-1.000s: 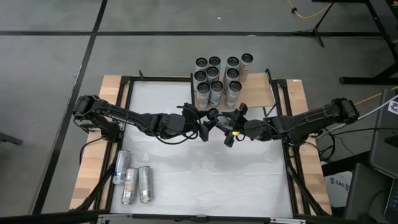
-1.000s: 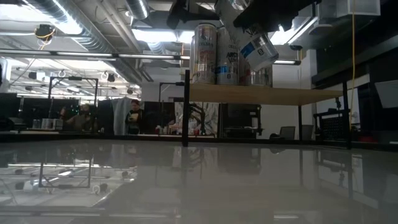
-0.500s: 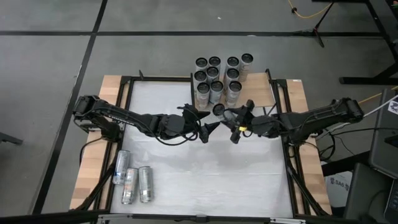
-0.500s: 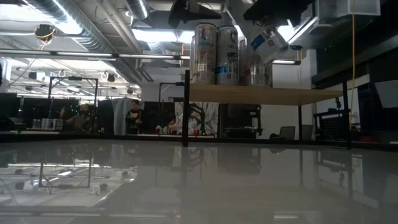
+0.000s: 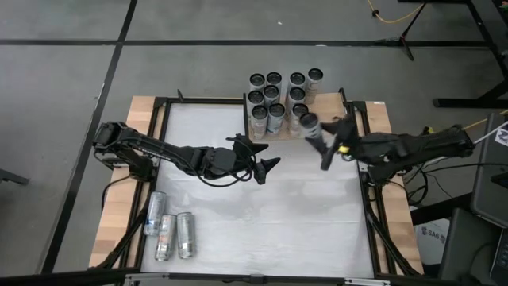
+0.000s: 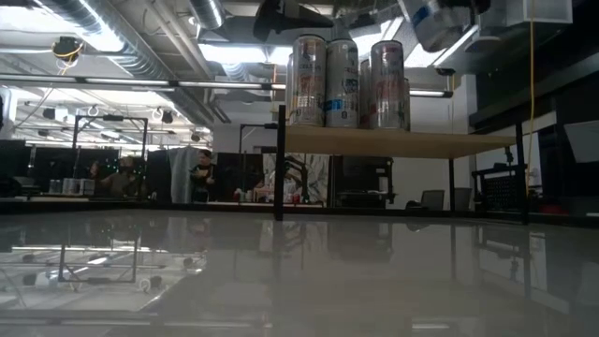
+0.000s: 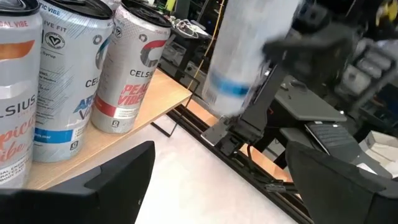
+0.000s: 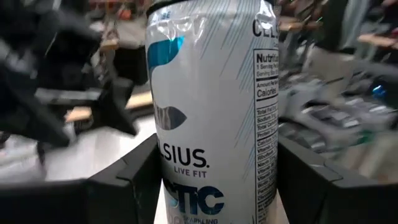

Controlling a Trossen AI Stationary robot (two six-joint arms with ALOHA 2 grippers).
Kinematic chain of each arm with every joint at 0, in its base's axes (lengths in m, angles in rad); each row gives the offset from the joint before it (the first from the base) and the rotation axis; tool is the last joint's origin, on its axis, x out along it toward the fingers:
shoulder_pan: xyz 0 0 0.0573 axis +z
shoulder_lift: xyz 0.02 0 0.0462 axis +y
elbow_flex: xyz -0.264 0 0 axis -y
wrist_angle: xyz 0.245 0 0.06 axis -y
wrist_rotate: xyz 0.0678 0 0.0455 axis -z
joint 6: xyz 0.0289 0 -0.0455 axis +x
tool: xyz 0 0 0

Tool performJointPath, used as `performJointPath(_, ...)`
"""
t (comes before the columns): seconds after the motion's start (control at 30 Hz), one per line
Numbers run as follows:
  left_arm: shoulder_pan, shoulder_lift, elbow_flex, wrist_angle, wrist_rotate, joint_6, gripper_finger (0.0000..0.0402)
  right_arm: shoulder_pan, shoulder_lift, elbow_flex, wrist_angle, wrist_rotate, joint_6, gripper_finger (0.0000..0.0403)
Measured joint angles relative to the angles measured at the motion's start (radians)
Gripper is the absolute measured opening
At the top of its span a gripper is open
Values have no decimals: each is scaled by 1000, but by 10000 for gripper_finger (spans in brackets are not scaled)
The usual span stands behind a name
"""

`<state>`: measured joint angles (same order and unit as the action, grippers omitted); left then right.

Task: Place canned beverage on shelf
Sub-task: Put the blue soda can on the shelf

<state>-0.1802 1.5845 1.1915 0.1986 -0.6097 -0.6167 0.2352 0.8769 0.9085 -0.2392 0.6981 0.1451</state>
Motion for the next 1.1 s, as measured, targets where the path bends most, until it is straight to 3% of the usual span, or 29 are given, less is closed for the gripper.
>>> performJointPath(0.17, 0, 0, 0, -6, 0, 0, 356, -3, -102, 0, 2, 84, -75, 238)
performJointPath(0.37, 0, 0, 0, -7, 0, 29, 356, -116, -178, 0, 3, 61, -133, 238)
performJointPath(0.67, -4, 0, 0, -7, -1, 28, 356, -433, -216, 1, 25, -277, -206, 238)
performJointPath(0.83, -4, 0, 0, -7, -1, 27, 356, -627, -218, -51, 148, -470, -206, 238)
performJointPath(1.1, -5, 1, 0, -8, -3, 27, 356, -889, -217, -144, 201, -641, -199, 238)
